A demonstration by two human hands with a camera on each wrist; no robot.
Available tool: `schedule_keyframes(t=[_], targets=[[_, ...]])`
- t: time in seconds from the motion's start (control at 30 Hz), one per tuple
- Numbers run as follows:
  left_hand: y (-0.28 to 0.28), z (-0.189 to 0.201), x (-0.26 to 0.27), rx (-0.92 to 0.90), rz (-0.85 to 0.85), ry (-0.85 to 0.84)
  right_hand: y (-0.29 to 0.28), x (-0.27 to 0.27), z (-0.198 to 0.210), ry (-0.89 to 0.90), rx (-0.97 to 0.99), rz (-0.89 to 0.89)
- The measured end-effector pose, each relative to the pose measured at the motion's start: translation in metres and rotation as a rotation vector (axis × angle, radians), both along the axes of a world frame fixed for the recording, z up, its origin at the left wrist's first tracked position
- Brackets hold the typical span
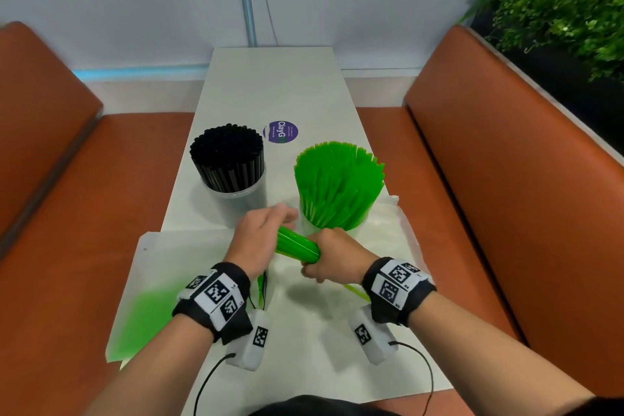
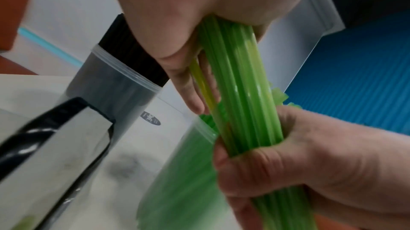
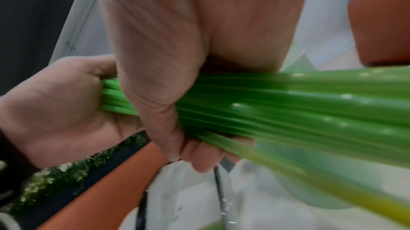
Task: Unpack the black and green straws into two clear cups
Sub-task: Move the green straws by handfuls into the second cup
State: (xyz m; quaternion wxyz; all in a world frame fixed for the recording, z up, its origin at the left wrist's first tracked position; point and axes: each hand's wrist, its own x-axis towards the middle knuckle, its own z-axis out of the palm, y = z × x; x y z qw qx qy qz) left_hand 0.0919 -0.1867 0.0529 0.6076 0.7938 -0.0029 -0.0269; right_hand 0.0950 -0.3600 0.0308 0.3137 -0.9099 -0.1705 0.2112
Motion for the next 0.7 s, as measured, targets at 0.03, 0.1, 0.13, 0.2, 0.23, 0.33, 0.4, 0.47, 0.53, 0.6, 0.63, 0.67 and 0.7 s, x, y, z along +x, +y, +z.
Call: schedule_keyframes(t=[0.03,0.1,0.13,0.2,0.23,0.33,0.4,0.47,0.53,0.6,0.63,0.67,0.7], targets=[[-0.003,0.002,0.000,-0.056,0.010,-0.015,0.007,-0.001,0.003,0.008,0.051,-0.007],[0.003,0.009,0.006,-0.276,0.116,-0.003,0.018,-0.002,0.010,0.026,0.145,-0.019],[0.010,0.013,0.008,-0.373,0.167,-0.002,0.022,-0.003,0.016,0.035,0.193,-0.025],[0.022,0.017,0.009,-0.460,0.217,-0.013,0.030,-0.003,0.032,0.060,0.318,-0.045],[0.025,0.017,0.008,-0.468,0.206,-0.023,0.033,-0.003,0.043,0.076,0.414,-0.064],[0.026,0.013,-0.003,-0.400,0.010,-0.081,0.043,-0.004,0.079,0.067,0.753,-0.127],[0.025,0.010,-0.013,-0.372,-0.157,-0.129,0.048,-0.001,0.100,-0.018,0.912,-0.195],[0.019,0.010,-0.020,-0.293,-0.258,-0.153,0.053,0.002,0.114,-0.018,1.094,-0.274],[0.010,0.014,-0.022,-0.123,-0.228,-0.148,0.059,0.004,0.122,0.073,1.263,-0.331],[0.005,0.017,-0.021,-0.032,-0.123,-0.132,0.062,0.005,0.124,0.129,1.312,-0.361],[0.005,0.018,-0.020,-0.014,-0.100,-0.120,0.061,0.007,0.124,0.156,1.329,-0.365],[0.006,0.017,-0.019,0.004,-0.109,-0.097,0.057,0.009,0.127,0.187,1.356,-0.369],[0.008,0.017,-0.020,0.030,-0.140,-0.067,0.051,0.012,0.129,0.216,1.390,-0.380]])
